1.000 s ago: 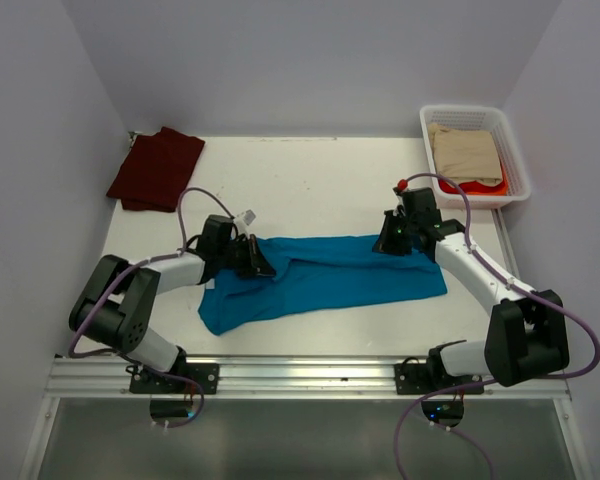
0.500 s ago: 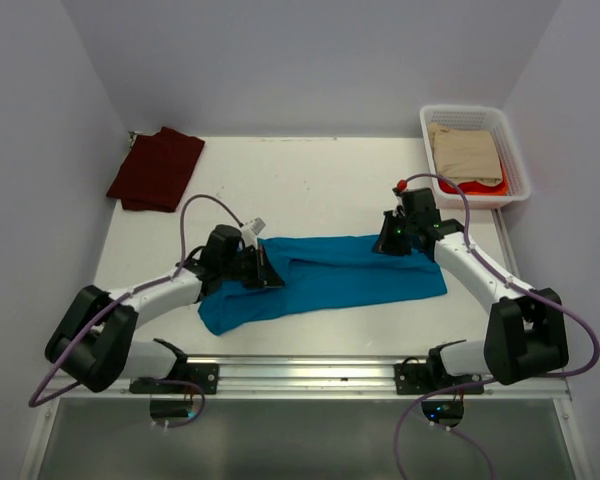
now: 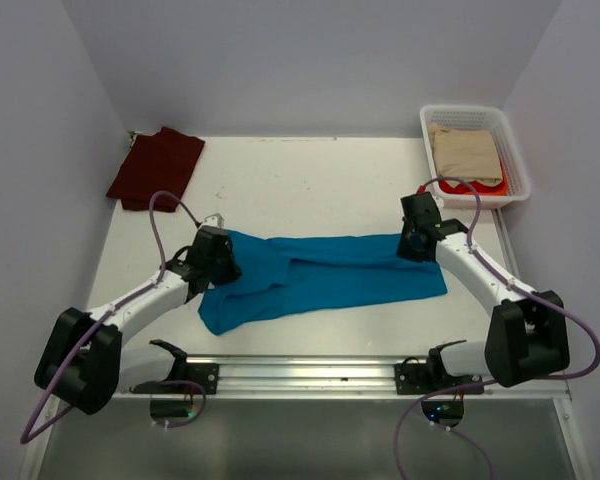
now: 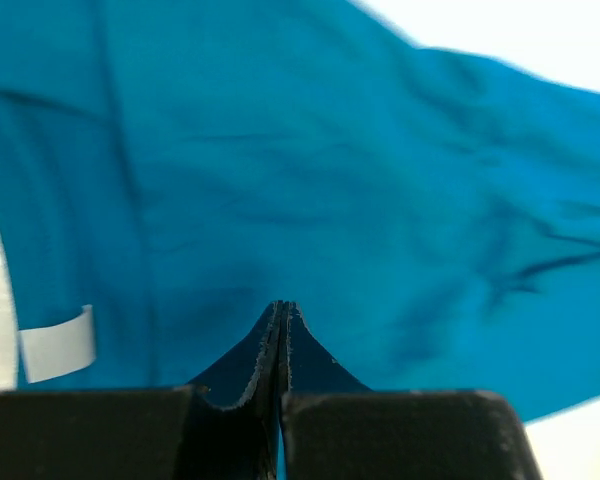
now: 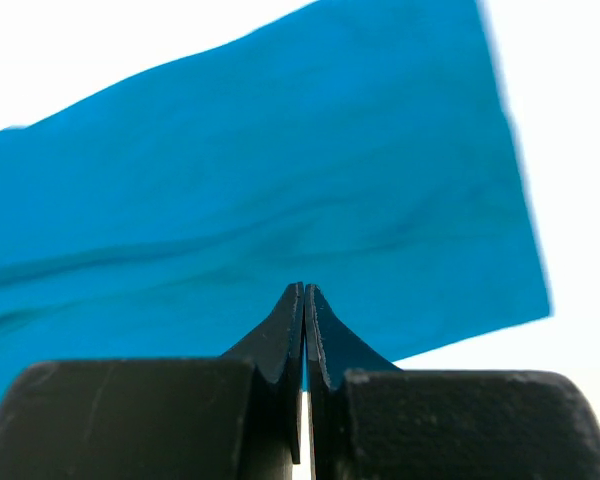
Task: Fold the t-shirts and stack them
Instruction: Fold the tshirt
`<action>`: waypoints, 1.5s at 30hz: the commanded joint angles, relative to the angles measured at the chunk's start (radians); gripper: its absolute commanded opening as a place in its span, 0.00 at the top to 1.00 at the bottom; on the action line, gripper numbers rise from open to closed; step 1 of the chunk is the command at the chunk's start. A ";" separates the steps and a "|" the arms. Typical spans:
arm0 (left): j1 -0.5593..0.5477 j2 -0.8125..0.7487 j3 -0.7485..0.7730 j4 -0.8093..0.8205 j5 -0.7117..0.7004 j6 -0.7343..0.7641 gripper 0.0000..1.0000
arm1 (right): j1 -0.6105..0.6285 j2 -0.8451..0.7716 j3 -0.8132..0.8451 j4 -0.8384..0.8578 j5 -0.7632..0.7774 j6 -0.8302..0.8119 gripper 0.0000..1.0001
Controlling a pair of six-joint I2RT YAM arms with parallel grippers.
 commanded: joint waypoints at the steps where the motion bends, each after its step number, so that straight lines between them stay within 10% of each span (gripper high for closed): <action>1: 0.034 0.093 -0.038 -0.009 -0.042 -0.030 1.00 | -0.005 0.029 0.042 -0.038 0.220 0.056 1.00; 25: 0.147 0.180 -0.049 0.088 0.007 -0.018 1.00 | -0.005 0.301 -0.087 0.209 -0.025 0.048 1.00; 45: 0.282 0.942 0.779 0.030 0.256 0.077 1.00 | 0.148 0.135 -0.217 0.069 -0.391 0.106 1.00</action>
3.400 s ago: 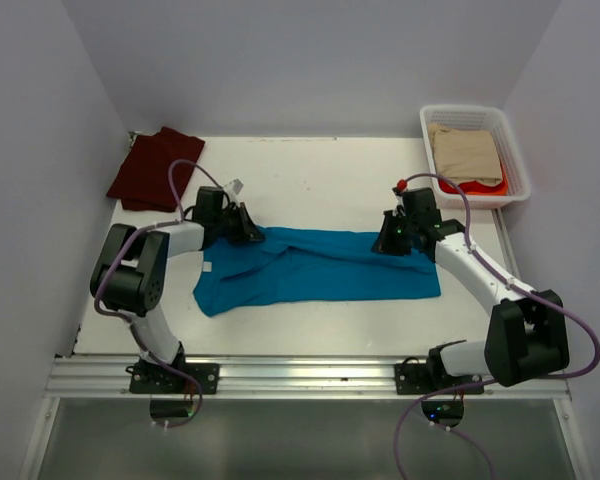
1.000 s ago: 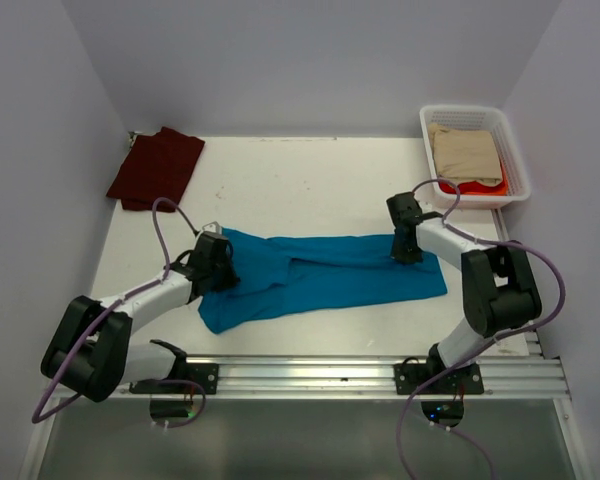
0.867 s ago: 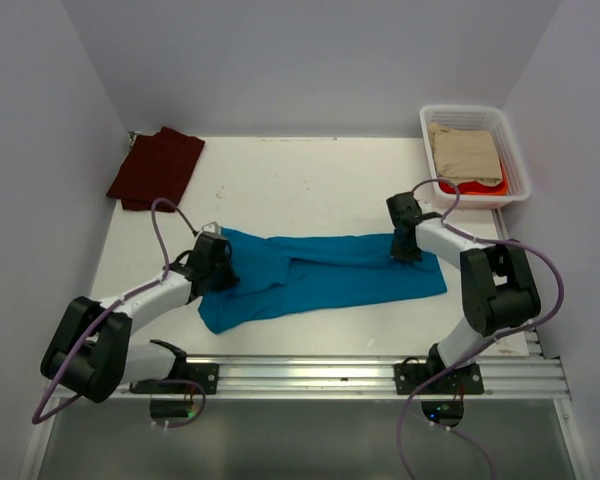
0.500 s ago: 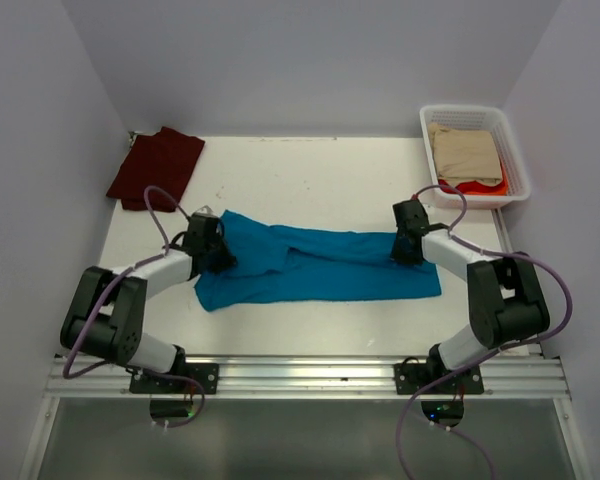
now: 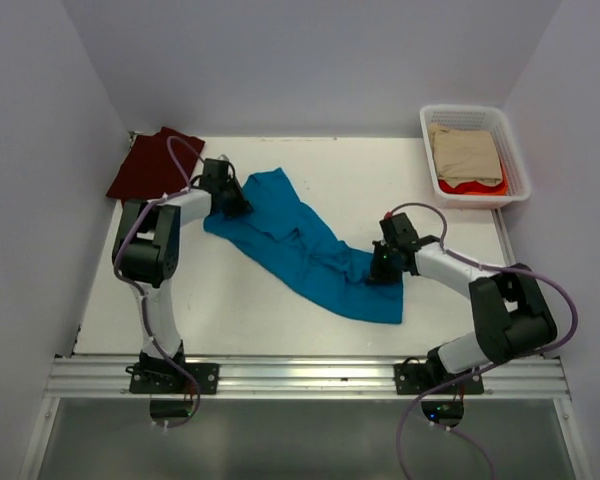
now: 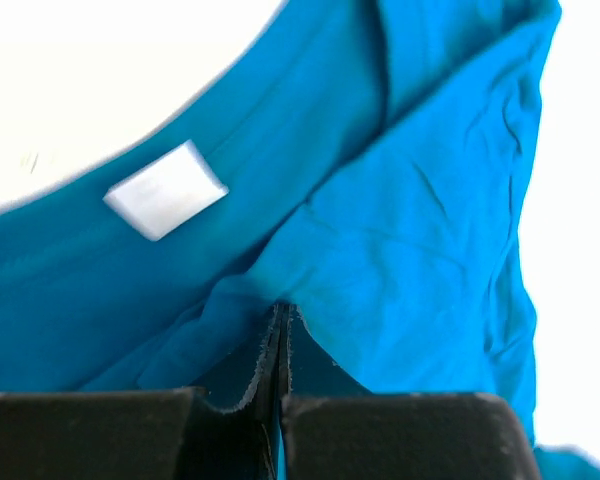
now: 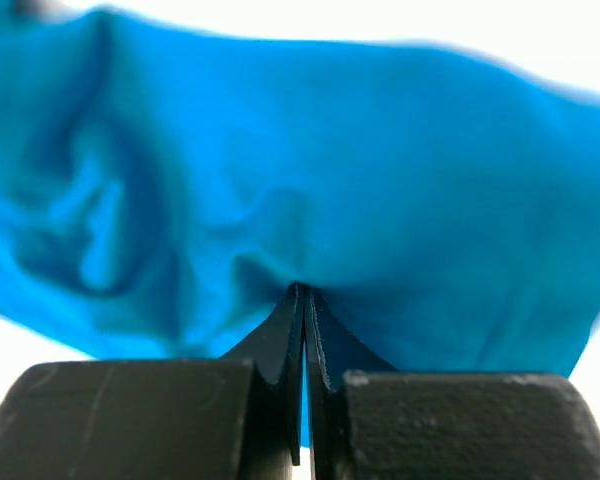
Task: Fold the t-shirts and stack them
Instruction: Fold the tshirt
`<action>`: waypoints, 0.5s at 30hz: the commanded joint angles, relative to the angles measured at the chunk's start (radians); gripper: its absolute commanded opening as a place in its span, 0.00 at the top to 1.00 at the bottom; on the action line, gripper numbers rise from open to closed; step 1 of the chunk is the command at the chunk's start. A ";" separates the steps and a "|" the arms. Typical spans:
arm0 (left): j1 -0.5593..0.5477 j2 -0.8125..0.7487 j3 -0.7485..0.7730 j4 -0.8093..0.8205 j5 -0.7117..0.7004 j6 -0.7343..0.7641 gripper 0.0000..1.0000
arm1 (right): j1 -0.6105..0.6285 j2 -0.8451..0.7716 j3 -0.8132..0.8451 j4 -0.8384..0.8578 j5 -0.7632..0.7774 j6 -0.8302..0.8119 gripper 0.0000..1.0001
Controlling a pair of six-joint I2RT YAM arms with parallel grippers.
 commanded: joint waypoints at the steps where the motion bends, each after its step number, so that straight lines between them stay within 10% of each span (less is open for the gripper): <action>1: 0.040 0.123 0.160 -0.090 0.058 0.063 1.00 | 0.080 -0.056 -0.079 -0.166 -0.074 0.051 1.00; 15: 0.068 0.591 0.638 0.063 0.526 -0.112 1.00 | 0.313 -0.261 -0.114 -0.266 -0.038 0.227 1.00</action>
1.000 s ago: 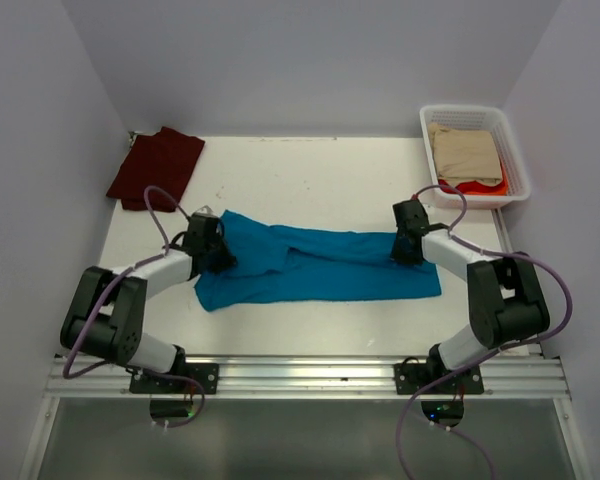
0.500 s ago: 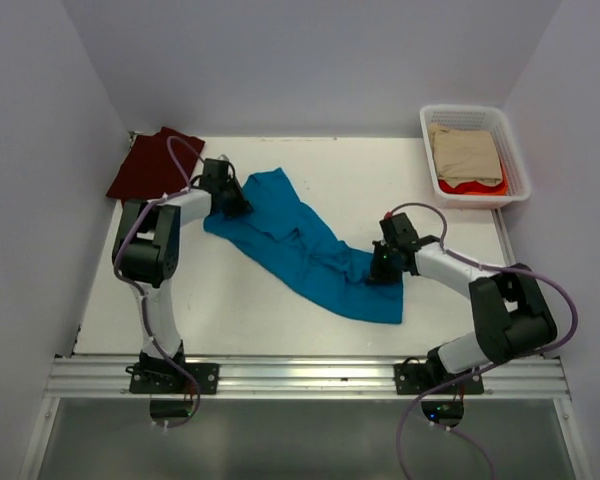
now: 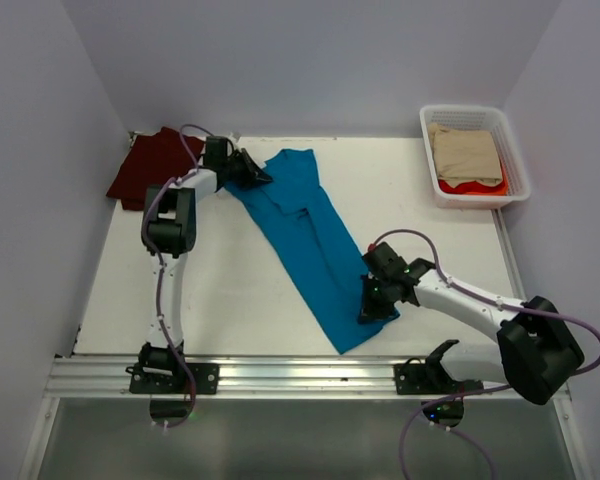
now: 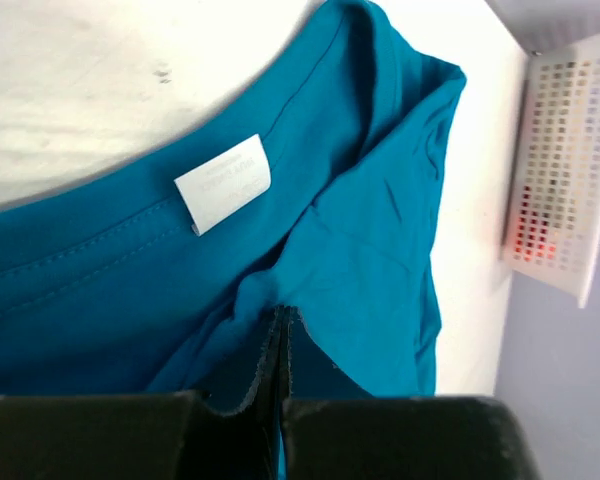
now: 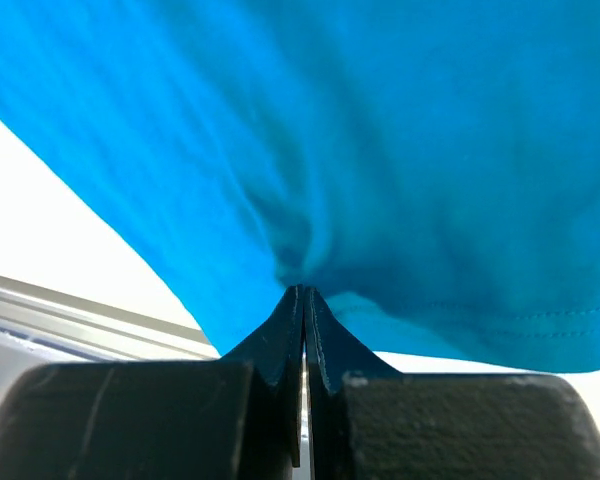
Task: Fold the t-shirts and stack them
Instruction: Fold the tshirt
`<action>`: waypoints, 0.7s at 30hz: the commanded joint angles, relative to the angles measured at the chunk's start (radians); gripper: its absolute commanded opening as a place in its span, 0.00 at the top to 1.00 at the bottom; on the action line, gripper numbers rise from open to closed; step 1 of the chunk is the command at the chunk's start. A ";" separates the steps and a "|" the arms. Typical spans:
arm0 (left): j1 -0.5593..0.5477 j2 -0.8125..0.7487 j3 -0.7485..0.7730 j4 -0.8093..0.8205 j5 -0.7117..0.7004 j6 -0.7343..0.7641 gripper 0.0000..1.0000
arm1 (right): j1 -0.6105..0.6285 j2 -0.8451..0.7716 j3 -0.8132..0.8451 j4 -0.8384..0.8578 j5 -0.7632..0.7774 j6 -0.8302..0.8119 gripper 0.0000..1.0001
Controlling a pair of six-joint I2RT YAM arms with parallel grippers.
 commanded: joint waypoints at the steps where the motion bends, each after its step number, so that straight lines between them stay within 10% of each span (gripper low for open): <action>1: -0.007 0.127 0.051 0.036 0.104 -0.065 1.00 | 0.028 -0.020 0.002 -0.020 0.003 0.063 1.00; 21: -0.020 0.360 0.370 0.232 0.304 -0.270 1.00 | 0.366 0.310 0.108 0.293 -0.040 0.272 1.00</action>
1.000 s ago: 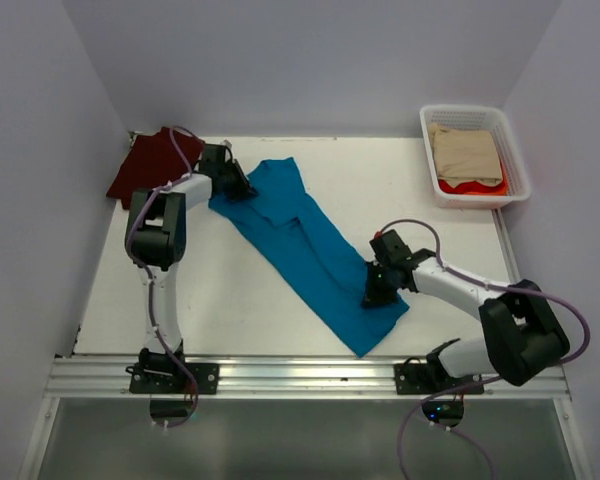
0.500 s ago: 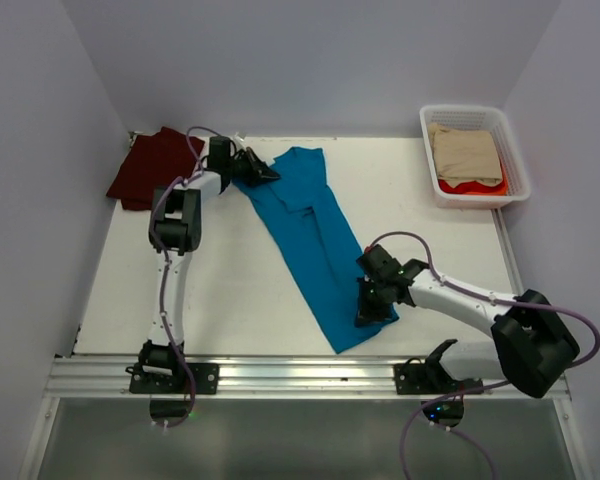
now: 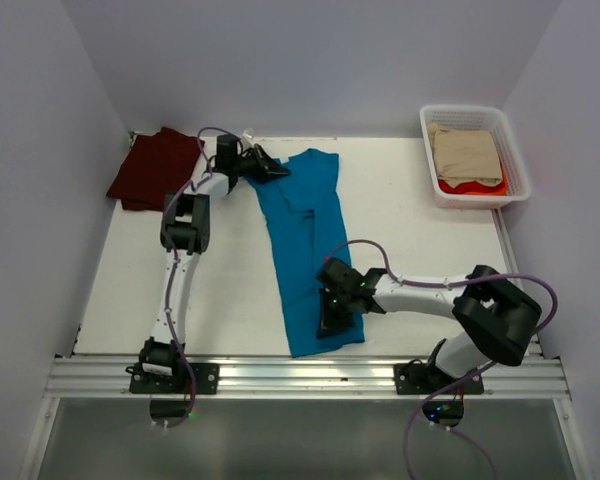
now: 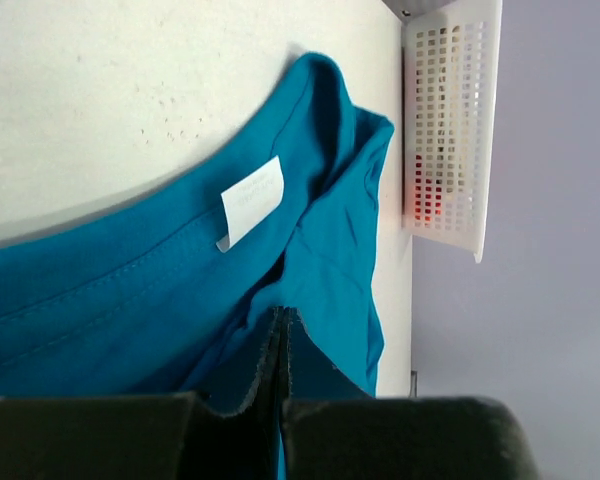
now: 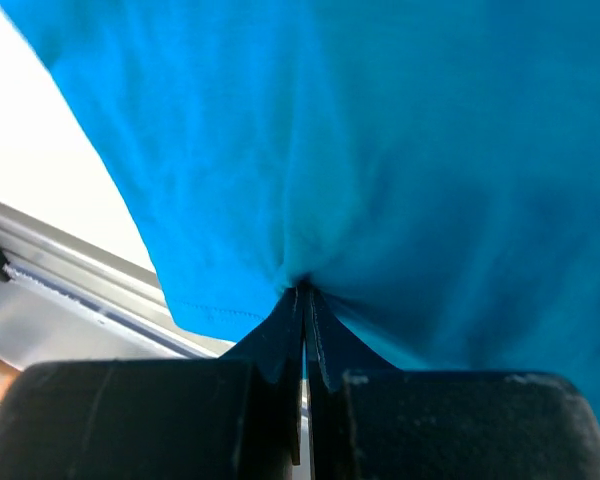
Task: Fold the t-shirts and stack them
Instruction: Fold the tshirt
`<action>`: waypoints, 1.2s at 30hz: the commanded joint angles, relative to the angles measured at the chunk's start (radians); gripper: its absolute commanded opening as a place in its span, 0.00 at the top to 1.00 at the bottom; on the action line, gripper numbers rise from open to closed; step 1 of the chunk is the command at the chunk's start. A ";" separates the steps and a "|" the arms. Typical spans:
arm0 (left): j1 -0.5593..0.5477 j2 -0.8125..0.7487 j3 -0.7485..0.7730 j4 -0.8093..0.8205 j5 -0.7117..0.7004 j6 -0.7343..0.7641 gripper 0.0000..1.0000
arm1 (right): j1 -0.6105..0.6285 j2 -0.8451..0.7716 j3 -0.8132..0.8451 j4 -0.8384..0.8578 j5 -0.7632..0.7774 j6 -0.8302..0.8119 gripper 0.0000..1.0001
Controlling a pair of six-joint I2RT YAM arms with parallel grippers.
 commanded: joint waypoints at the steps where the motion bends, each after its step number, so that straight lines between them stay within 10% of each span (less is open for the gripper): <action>1: 0.010 0.073 0.061 0.042 0.014 -0.063 1.00 | 0.083 0.082 0.069 0.046 0.028 0.062 1.00; 12: 0.045 0.104 0.135 0.271 0.078 -0.227 1.00 | 0.209 0.162 0.260 -0.006 0.086 0.006 1.00; 18: 0.078 -0.273 -0.063 0.265 0.011 -0.004 1.00 | 0.211 0.016 0.309 0.031 0.131 -0.122 0.98; 26: 0.035 -1.091 -0.689 -0.221 -0.382 0.478 0.50 | 0.209 -0.147 0.384 -0.165 0.373 -0.214 0.01; 36: -0.172 -1.846 -1.578 -0.487 -0.503 0.384 0.48 | 0.206 -0.416 0.098 -0.239 0.557 -0.064 0.01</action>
